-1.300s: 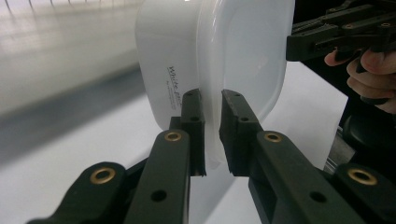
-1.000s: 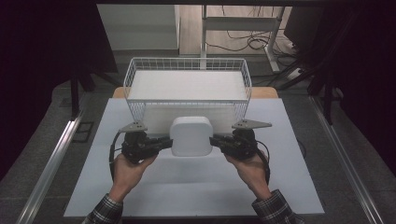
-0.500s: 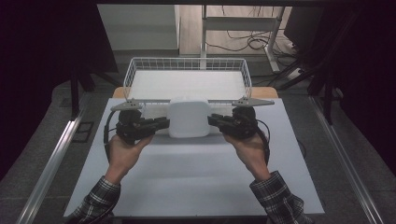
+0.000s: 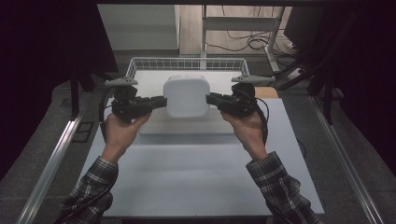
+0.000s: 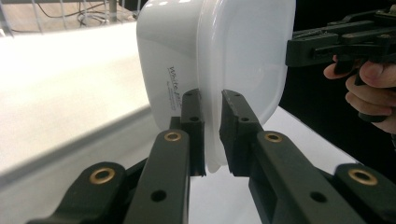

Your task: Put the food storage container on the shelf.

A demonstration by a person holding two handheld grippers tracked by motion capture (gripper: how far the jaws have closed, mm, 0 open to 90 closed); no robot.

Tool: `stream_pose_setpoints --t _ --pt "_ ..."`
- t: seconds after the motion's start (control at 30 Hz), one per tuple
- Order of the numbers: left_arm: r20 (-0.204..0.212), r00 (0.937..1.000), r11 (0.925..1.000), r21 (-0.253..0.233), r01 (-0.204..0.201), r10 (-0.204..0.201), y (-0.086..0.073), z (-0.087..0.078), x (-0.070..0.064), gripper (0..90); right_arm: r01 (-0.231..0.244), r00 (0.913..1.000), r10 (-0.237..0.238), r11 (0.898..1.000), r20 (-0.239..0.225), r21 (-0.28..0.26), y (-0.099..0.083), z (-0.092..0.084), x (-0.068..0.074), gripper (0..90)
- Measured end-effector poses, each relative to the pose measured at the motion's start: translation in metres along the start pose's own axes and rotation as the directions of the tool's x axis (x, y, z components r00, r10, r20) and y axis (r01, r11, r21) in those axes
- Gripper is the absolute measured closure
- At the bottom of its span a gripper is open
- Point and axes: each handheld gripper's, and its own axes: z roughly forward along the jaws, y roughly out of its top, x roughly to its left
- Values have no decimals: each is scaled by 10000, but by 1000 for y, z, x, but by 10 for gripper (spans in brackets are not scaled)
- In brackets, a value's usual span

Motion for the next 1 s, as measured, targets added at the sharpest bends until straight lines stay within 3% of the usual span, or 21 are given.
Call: stream_pose_setpoints --t 0.2,0.43,0.77,1.0 --pt "-195 9997 9999 22 139 -138 20 8 11 806 -216 9996 216 9998 172 20 21 12 -12 780" --pt "-391 9987 9989 316 353 -341 32 20 20 801 -661 9973 651 9974 326 297 31 24 -26 773" --pt "-448 9977 9974 488 531 -509 36 33 30 783 -1116 9930 1089 9919 460 611 35 37 -40 758" --pt "-511 9967 9969 425 655 -633 38 37 35 732 -1195 9921 1169 9912 461 578 40 42 -40 721"
